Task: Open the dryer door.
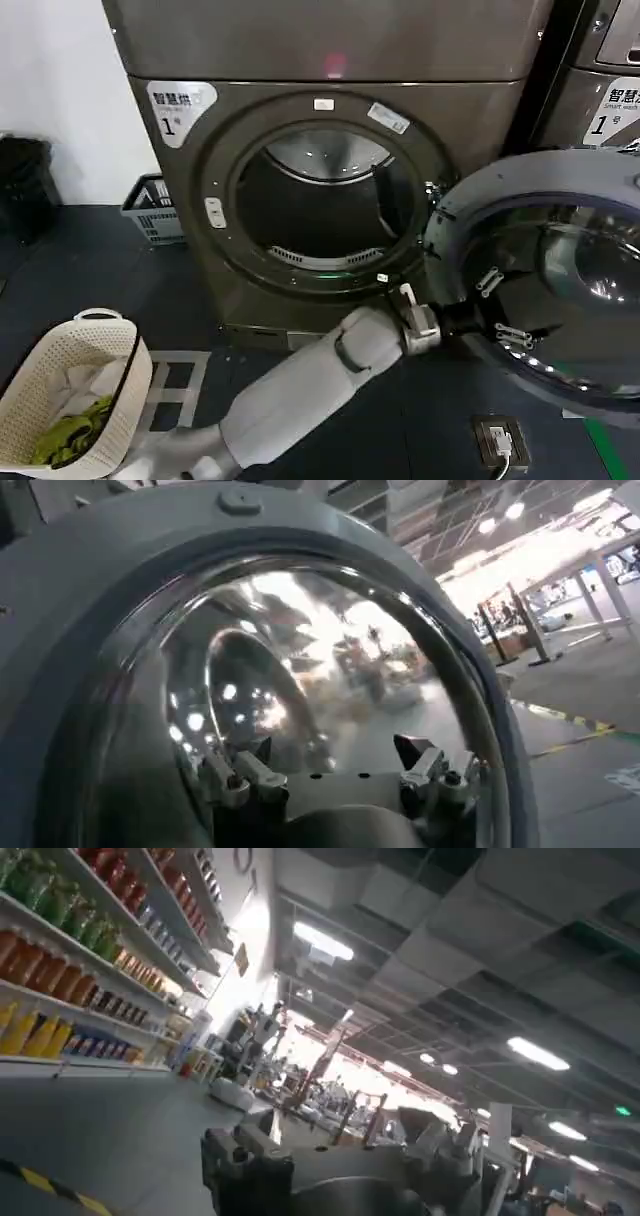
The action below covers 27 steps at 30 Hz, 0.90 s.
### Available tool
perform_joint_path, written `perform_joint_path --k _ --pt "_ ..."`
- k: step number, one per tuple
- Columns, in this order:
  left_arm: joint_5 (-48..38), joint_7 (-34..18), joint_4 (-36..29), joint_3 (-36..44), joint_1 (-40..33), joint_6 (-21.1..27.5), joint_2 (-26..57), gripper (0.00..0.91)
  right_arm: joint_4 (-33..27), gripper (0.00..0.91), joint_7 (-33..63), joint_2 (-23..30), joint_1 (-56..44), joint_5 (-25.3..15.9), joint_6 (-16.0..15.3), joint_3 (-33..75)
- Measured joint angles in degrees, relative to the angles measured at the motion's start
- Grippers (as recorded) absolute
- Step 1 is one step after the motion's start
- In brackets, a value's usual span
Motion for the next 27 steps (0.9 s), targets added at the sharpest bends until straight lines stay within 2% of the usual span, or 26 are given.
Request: perform_joint_path --k 18,27 --pt "0.74 -0.43 5.88 0.41 -1.78 0.88 -5.41 0.907 1.46 0.907 -0.15 0.49 -0.05 -0.04 -0.23 -0.64" --pt "0.75 -0.23 4.81 0.40 -1.06 0.83 -4.07 0.907 1.61 0.907 -0.26 0.55 0.42 -0.25 -0.32 -1.12"
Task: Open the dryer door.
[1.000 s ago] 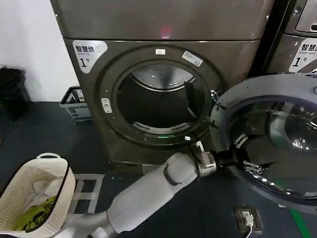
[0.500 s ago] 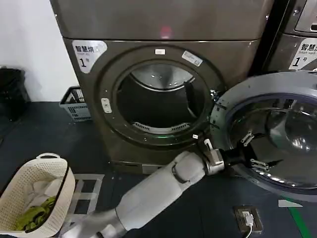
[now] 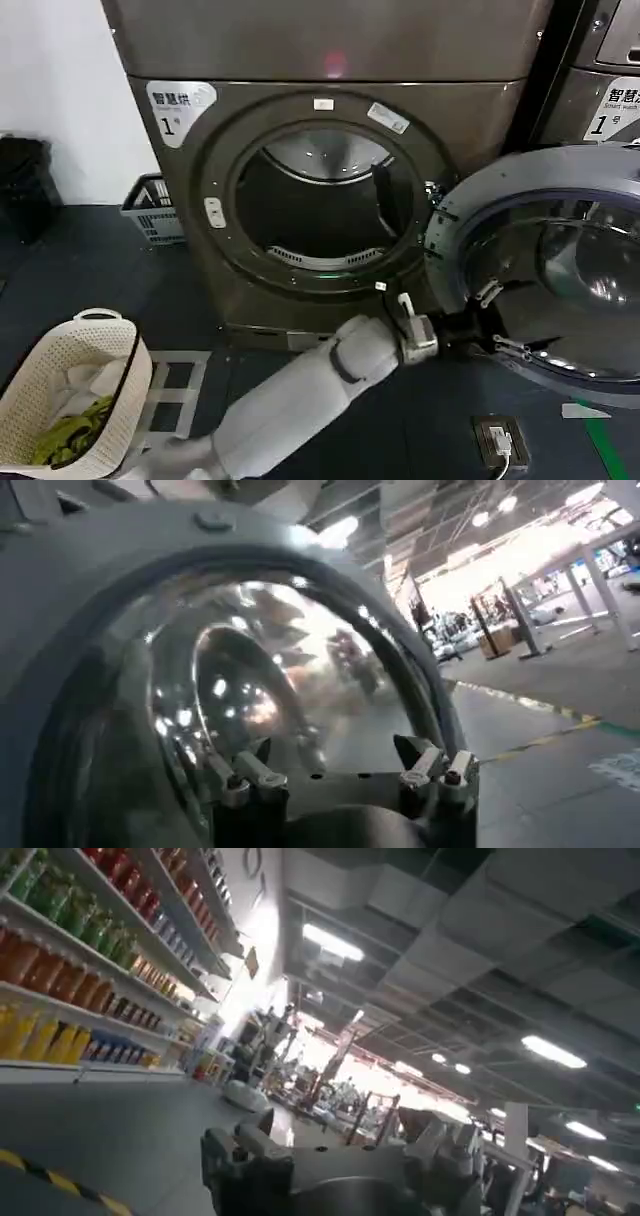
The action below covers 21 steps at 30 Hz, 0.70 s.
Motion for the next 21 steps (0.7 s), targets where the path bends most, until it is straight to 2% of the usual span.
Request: perform_joint_path --k 6,15,21 --pt "1.25 0.66 -4.75 -0.07 1.94 0.66 2.83 0.907 0.03 0.907 -0.12 0.03 0.19 -0.05 -0.09 -0.40" --pt "1.07 0.99 -17.29 -2.29 7.74 5.03 10.64 0.907 -0.40 0.907 -0.03 -0.73 0.68 -0.12 -0.10 -1.54" --pt "4.55 -2.45 -26.79 -6.63 12.71 5.23 18.33 0.907 -1.41 0.907 0.97 -1.36 1.04 -0.24 -0.09 -1.96"
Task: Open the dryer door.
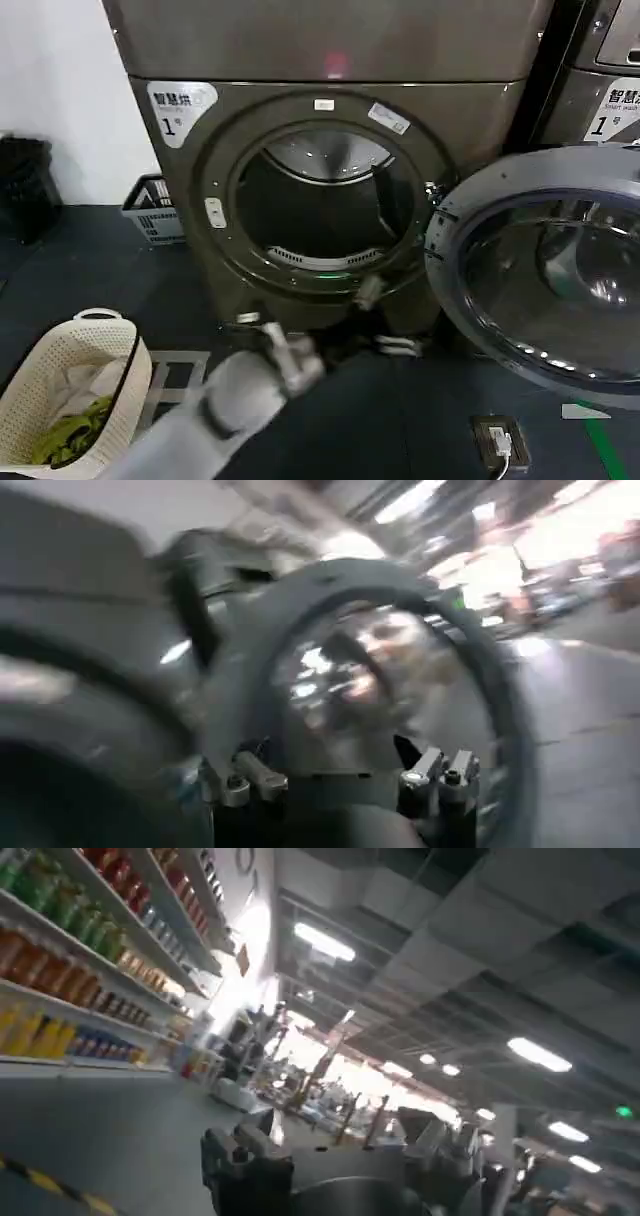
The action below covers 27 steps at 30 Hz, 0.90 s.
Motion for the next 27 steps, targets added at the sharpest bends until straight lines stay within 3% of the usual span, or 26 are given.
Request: perform_joint_path --k 4,8,15,27 --pt "-0.21 -3.02 -5.54 -5.79 4.85 0.29 5.80 0.907 -0.44 0.907 1.09 -0.07 -0.01 -1.27 -0.08 0.75" --pt "-4.14 -8.14 -10.31 -14.21 11.68 4.18 10.61 0.907 -0.40 0.907 2.07 -0.13 -0.10 -2.36 -0.97 1.68" --pt "-15.35 -18.84 -15.32 -27.91 19.43 18.13 16.02 0.907 -0.31 0.907 2.26 -0.81 -0.02 -2.25 -3.33 2.77" --pt "-37.14 -36.10 -19.44 -50.04 31.23 36.38 25.16 0.907 -1.15 0.907 -0.13 -1.67 0.93 -0.97 -1.10 1.68"
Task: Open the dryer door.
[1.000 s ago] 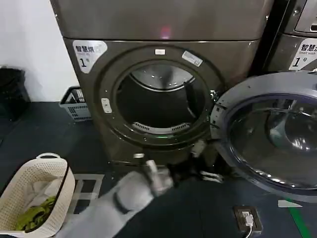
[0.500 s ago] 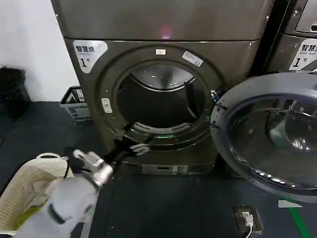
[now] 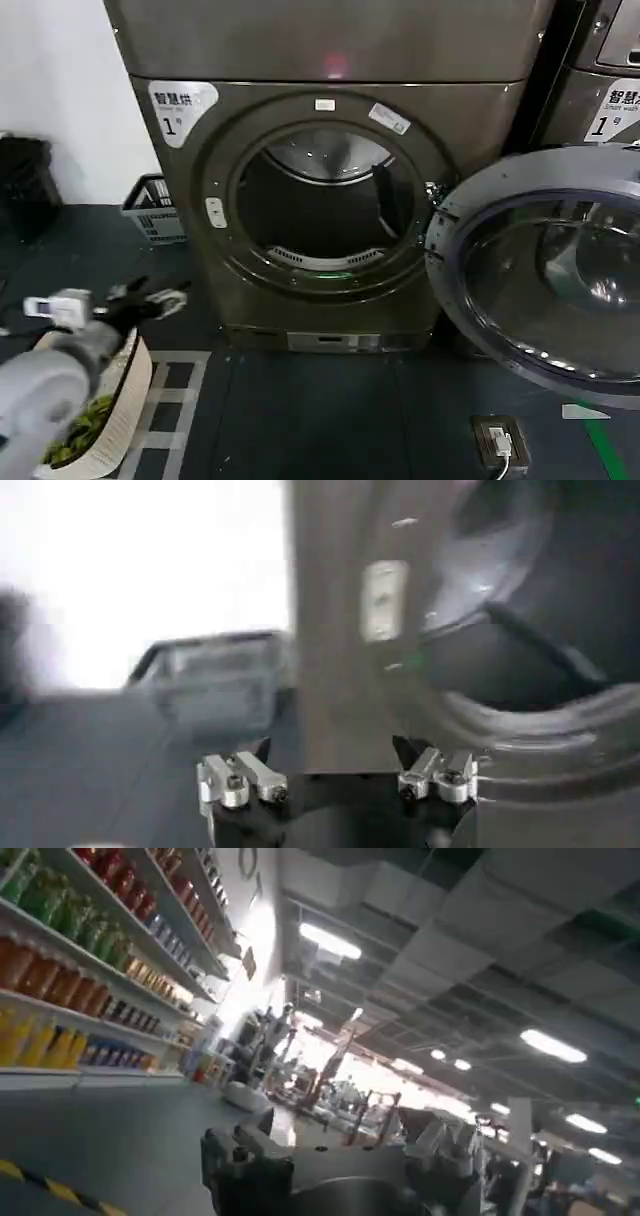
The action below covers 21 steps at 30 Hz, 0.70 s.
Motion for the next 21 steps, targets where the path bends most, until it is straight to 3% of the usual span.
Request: perform_joint_path --k 4,8,11,16,21 --pt "-11.66 -8.19 0.31 -7.24 2.41 6.16 1.26 0.907 -0.30 0.907 -0.79 -0.65 0.01 1.99 0.07 -0.23" --pt "-23.06 -18.34 1.24 -11.84 4.43 6.24 2.92 0.907 -0.50 0.907 -1.54 -0.95 0.02 4.55 0.65 -0.61" --pt "-31.80 -24.31 1.87 -14.71 5.94 6.24 4.38 0.907 -0.47 0.907 -2.54 -0.72 0.23 6.72 3.46 -0.93" --pt "-49.00 -36.36 2.96 -19.52 7.97 6.22 6.76 0.907 -0.45 0.907 -3.20 -0.27 0.42 7.30 5.79 -1.58" --pt "-64.11 -44.95 4.87 -23.69 8.68 6.19 7.95 0.907 -0.80 0.907 -3.44 -0.20 0.37 7.30 6.57 -1.75"
